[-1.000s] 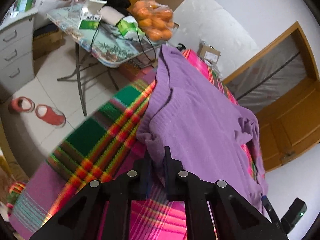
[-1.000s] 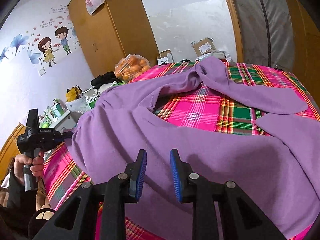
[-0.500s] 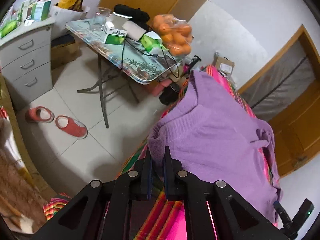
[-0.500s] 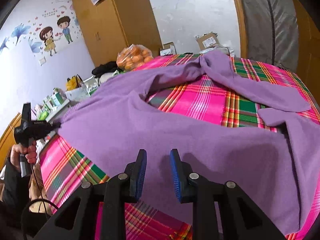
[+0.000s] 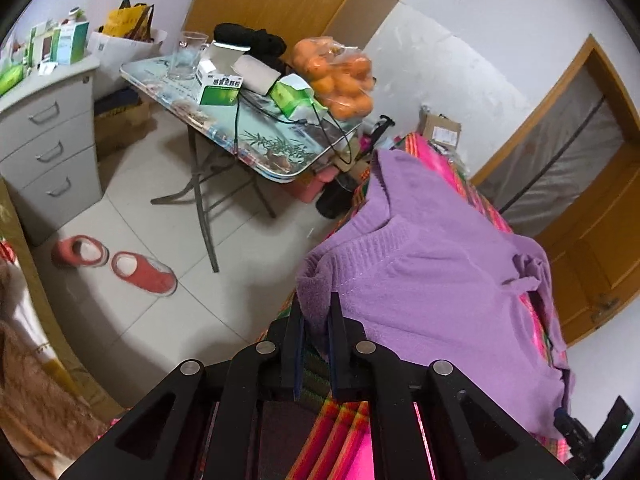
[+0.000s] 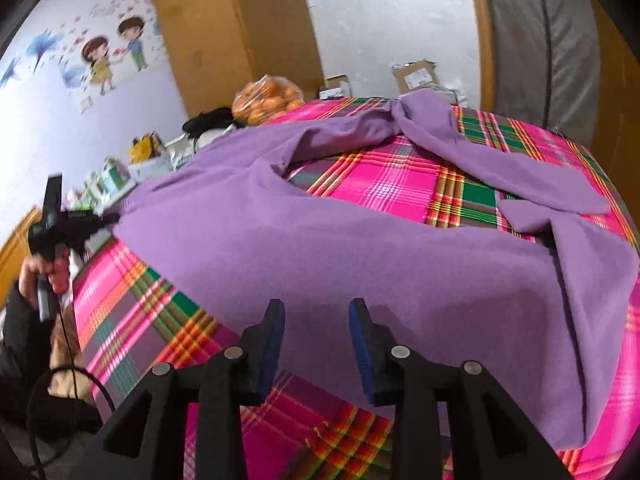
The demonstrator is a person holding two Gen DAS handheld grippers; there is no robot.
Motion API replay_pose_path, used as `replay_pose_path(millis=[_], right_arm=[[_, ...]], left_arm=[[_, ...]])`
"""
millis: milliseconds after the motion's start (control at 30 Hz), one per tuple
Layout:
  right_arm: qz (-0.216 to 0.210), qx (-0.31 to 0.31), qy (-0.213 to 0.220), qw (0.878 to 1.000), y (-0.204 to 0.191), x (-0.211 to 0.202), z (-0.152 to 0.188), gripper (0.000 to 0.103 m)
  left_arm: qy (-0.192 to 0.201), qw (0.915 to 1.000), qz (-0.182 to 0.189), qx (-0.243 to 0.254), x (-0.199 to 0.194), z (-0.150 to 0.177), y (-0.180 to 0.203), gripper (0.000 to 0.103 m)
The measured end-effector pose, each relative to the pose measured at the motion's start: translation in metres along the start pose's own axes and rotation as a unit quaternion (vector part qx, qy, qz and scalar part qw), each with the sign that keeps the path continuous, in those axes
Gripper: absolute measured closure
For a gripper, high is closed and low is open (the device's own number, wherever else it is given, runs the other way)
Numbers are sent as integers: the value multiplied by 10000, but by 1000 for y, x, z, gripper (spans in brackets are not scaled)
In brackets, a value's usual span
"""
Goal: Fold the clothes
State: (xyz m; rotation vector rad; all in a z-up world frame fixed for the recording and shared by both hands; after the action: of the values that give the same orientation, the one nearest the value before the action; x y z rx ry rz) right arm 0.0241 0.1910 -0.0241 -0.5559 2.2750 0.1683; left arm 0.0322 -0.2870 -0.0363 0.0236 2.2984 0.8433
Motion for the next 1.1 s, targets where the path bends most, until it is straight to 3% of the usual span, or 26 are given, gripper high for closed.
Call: replay_pose_path(millis=[300, 367, 433, 467, 700, 800, 933, 1100], right_arm=[[40, -1422, -342, 9892, -37, 7, 19, 59], [5, -1609, -308, 9865, -42, 7, 19, 61], [0, -1636, -293, 9861, -41, 8, 17, 94], [14, -1634, -286, 9861, -41, 9, 16, 101], [-415, -1665, -217, 9849, -52, -18, 20, 101], [-673, -1700, -275, 9828, -58, -32, 32, 101], [-795, -1634, -568, 9817, -56, -28, 47, 101], [-1005, -1454, -458, 9832, -53, -36, 41, 98]], left_arm=[[-48, 9998, -183, 106, 5, 3, 3, 92], [-51, 9998, -180, 99, 6, 3, 3, 92], [-16, 9998, -134, 124, 2, 1, 4, 92], [4, 9998, -109, 137, 0, 1, 5, 92], [124, 9996, 45, 241, -13, -4, 9, 92], [-24, 9998, -27, 203, -5, 3, 2, 92], [-96, 9998, -49, 164, -1, 8, -3, 92], [-119, 9996, -99, 236, -8, 12, -4, 91]])
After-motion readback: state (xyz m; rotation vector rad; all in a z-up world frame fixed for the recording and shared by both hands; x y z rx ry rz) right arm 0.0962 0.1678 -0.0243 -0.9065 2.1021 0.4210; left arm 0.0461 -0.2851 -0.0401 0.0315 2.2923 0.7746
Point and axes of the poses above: each gripper's, at about its wrist camera, not at the fingertips, and x roughly the way its jaws point, y to its right, z to its underside, the point moved 5 cm from there along x, roughly the way its jaws point, and after that the axes turned 8 degrees about z, right-handed, at the moved point
